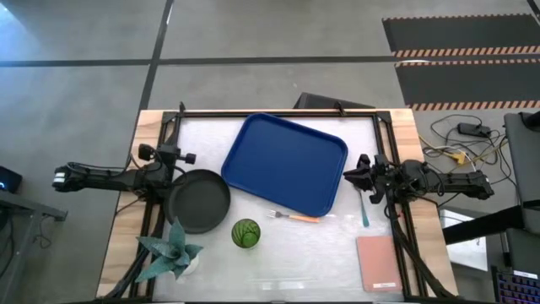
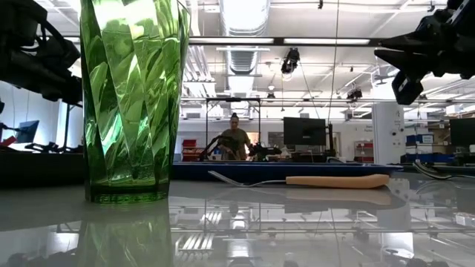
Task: Pick and place plate/cup/fork/spoon on tray
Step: Put the black plate on the blue tray
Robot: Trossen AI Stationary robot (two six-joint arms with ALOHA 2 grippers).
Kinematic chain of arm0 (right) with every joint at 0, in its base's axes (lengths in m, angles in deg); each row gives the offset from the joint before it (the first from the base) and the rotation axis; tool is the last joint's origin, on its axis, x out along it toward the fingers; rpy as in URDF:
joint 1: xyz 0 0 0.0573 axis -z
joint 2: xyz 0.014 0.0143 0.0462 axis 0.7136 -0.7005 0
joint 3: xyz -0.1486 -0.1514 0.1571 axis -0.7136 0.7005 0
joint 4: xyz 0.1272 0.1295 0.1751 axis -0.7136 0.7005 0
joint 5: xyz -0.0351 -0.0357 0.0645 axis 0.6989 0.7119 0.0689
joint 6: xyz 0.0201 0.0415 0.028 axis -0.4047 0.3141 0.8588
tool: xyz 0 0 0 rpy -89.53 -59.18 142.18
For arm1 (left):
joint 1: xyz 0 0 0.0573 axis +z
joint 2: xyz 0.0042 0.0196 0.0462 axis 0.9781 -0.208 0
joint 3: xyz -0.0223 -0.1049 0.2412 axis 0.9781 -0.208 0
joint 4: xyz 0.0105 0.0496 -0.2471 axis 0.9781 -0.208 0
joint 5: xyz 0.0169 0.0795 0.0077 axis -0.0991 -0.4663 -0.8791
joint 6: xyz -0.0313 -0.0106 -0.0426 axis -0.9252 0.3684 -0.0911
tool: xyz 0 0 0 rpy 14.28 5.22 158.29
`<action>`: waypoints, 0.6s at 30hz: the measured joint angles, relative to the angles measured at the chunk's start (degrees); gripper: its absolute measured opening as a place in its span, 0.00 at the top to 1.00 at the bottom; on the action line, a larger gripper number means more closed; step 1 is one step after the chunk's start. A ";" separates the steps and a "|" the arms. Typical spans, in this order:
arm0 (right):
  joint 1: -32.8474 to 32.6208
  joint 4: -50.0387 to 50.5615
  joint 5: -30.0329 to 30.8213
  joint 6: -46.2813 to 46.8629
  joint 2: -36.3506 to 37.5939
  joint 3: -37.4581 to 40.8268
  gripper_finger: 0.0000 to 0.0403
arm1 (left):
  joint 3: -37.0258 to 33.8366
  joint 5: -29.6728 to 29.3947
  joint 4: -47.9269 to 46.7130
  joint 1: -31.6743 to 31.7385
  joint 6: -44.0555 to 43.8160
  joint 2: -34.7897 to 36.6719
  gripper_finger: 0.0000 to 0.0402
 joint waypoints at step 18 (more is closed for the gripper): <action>0.00 -0.09 2.74 -0.05 -0.01 0.01 0.85 | 0.00 0.28 0.03 -0.02 -0.05 0.02 1.00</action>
